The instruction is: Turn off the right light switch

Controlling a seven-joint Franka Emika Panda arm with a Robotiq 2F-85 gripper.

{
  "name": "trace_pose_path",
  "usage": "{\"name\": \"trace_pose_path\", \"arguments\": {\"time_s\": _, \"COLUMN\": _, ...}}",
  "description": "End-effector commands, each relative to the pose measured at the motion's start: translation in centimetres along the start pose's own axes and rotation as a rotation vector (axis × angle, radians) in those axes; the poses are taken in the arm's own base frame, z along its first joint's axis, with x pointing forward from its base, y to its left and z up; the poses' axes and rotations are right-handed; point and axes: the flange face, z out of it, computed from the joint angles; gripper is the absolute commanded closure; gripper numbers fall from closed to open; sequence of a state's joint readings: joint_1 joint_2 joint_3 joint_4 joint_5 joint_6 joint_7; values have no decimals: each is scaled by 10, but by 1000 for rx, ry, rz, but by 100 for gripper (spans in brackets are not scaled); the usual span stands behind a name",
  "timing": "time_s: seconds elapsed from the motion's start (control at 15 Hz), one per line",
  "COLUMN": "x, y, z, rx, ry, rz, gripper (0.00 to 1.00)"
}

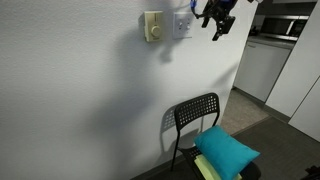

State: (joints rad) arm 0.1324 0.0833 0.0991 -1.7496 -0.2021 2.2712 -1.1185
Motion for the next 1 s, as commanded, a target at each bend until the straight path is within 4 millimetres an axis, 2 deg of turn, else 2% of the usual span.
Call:
{"name": "trace_pose_path", "arguments": {"time_s": 0.0, "x": 0, "y": 0, "z": -1, "rx": 1, "ry": 0, "rz": 0, "gripper": 0}}
{"name": "trace_pose_path", "arguments": {"time_s": 0.93, "x": 1, "y": 1, "z": -1, "rx": -1, "ry": 1, "rz": 1, "gripper": 0}}
